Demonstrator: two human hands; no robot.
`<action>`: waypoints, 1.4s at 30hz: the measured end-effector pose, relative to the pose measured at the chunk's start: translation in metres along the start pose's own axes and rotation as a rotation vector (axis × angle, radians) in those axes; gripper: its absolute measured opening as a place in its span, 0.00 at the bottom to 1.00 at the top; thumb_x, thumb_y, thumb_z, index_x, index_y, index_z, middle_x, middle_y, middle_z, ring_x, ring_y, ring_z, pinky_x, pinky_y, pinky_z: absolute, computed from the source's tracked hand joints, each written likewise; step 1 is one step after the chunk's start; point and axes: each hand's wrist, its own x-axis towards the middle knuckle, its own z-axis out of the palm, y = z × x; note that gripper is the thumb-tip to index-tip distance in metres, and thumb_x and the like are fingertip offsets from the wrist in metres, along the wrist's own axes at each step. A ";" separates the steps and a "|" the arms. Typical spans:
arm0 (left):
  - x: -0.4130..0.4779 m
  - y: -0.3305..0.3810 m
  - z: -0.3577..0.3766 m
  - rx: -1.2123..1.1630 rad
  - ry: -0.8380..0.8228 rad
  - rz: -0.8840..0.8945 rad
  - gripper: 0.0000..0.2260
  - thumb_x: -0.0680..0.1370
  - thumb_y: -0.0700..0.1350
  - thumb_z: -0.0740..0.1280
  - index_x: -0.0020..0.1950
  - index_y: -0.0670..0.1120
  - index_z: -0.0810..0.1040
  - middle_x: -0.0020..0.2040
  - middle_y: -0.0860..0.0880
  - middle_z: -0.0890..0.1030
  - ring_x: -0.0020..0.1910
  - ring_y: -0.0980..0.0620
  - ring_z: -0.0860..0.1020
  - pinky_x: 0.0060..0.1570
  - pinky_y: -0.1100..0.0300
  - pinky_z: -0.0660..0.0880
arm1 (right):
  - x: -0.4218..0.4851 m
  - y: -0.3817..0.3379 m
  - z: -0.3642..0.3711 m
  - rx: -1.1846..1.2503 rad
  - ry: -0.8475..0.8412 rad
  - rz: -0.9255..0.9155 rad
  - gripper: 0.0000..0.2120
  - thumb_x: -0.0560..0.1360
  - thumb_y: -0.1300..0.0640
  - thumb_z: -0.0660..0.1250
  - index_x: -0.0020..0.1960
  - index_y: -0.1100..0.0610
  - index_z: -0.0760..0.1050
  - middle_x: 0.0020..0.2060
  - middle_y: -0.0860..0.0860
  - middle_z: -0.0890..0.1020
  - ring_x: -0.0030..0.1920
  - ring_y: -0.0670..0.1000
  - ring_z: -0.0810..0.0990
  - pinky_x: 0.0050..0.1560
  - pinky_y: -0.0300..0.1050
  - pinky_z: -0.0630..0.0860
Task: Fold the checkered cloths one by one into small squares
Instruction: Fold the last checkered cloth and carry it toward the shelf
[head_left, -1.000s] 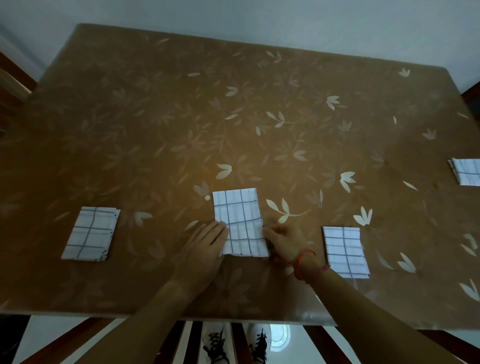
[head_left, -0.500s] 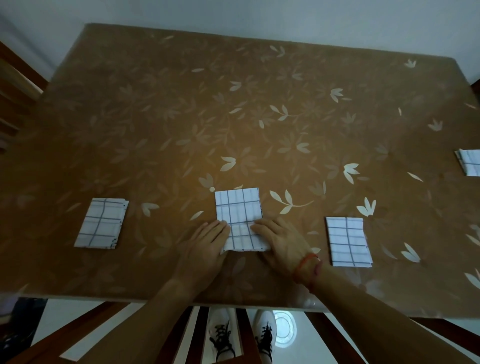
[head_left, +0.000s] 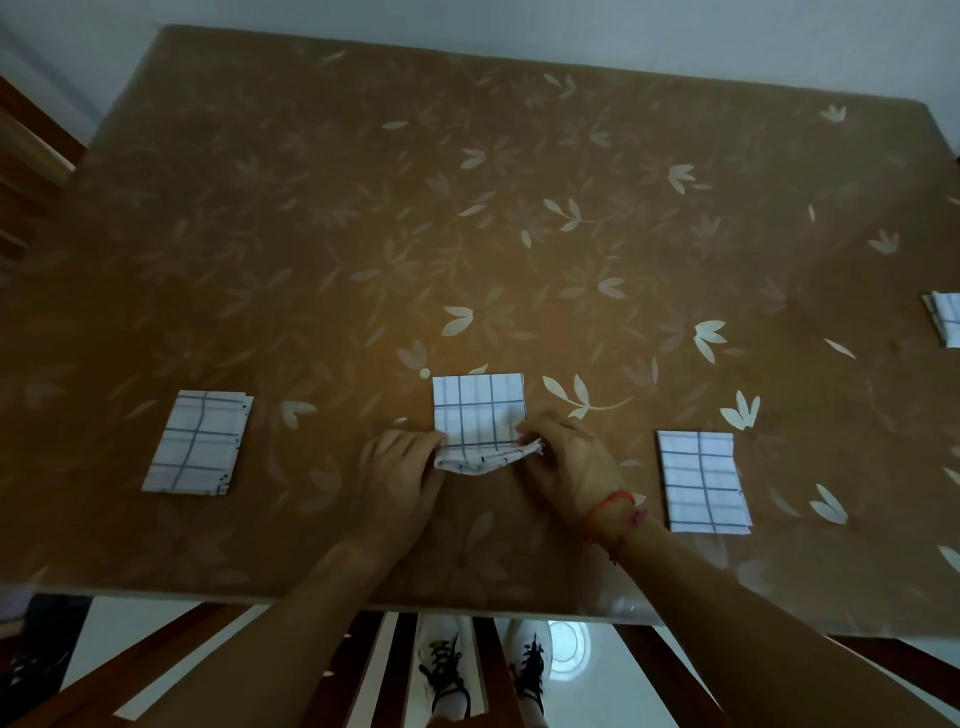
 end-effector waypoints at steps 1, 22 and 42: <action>0.003 0.000 0.000 -0.014 0.009 -0.040 0.15 0.77 0.51 0.58 0.54 0.46 0.80 0.50 0.50 0.82 0.51 0.50 0.76 0.54 0.55 0.68 | 0.002 -0.001 0.000 0.010 0.010 0.029 0.10 0.73 0.55 0.69 0.53 0.53 0.78 0.49 0.50 0.81 0.47 0.50 0.79 0.45 0.38 0.75; 0.034 -0.008 0.000 0.255 -0.012 0.101 0.20 0.79 0.47 0.57 0.69 0.41 0.72 0.68 0.43 0.73 0.67 0.46 0.70 0.59 0.51 0.67 | 0.038 -0.012 0.002 0.059 -0.012 0.295 0.21 0.74 0.50 0.67 0.65 0.46 0.70 0.48 0.47 0.79 0.41 0.45 0.73 0.47 0.44 0.76; 0.036 -0.015 0.010 0.360 -0.167 0.136 0.22 0.82 0.46 0.50 0.74 0.40 0.65 0.76 0.44 0.63 0.76 0.48 0.57 0.72 0.47 0.58 | 0.050 -0.042 0.024 -0.266 0.136 -0.164 0.20 0.72 0.59 0.66 0.64 0.60 0.73 0.60 0.58 0.75 0.56 0.57 0.74 0.58 0.55 0.73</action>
